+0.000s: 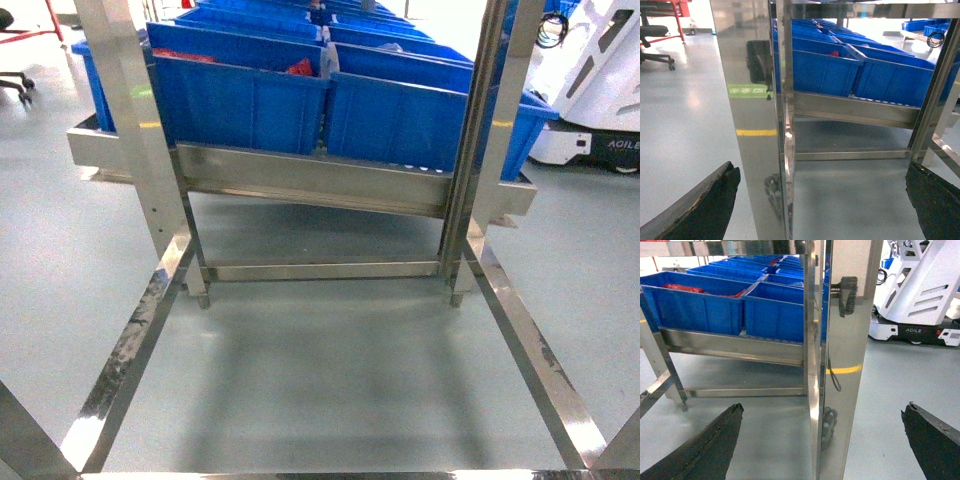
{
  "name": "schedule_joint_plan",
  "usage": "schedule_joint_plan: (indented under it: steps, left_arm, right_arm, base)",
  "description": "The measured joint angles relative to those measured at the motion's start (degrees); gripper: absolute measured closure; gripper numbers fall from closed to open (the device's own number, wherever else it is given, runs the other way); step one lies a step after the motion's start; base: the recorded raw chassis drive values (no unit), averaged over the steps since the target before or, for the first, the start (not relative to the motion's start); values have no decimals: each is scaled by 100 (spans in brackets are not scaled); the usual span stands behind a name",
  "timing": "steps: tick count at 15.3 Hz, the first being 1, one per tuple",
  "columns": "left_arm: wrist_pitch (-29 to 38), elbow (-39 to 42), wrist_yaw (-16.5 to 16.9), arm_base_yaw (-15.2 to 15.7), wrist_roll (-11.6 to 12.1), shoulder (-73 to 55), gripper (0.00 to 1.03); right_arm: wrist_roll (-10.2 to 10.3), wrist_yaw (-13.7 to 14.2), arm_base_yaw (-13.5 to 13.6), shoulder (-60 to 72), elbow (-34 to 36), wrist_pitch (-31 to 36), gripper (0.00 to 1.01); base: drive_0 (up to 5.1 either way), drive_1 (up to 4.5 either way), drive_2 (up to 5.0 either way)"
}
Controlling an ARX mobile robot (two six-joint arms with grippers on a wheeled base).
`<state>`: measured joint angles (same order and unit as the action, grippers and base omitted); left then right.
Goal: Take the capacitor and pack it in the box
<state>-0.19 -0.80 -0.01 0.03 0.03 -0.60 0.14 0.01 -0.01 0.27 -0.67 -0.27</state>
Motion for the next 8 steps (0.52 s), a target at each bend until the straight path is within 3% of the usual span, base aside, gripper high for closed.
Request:
schedule_joint_plan:
  steps: [8]
  left_arm:
    - [0, 0, 0, 0, 0, 0, 5]
  right_arm:
    - [0, 0, 0, 0, 0, 0, 3]
  base:
    - [0, 0, 0]
